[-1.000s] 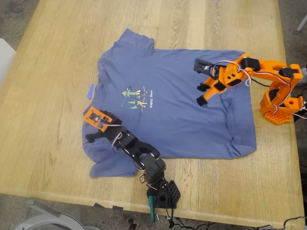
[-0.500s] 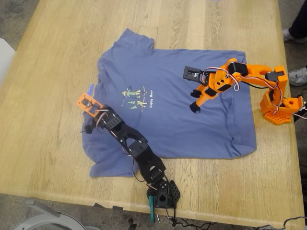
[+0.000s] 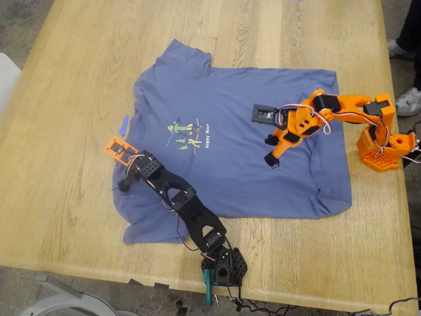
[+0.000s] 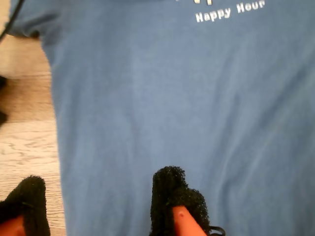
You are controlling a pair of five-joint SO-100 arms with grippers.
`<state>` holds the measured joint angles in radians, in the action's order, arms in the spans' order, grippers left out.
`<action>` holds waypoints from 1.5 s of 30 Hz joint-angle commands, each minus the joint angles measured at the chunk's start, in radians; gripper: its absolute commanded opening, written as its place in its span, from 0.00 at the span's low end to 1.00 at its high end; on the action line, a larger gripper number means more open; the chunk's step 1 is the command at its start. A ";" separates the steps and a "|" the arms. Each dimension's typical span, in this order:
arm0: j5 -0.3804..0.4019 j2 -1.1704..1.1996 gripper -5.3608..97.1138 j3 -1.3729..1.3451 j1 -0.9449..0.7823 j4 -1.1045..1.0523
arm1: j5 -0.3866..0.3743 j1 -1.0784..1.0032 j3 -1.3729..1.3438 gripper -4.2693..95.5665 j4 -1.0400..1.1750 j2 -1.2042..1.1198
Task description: Fold a T-shirt
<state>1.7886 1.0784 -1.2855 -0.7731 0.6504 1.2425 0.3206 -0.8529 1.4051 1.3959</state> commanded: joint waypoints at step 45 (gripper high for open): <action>-0.015 0.034 0.05 0.023 0.135 0.028 | -0.058 -0.061 -0.017 0.32 -0.314 -0.344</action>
<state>1.7549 1.0048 -1.2609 -0.6811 0.6780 1.1796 0.2700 -0.8744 1.0876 1.0339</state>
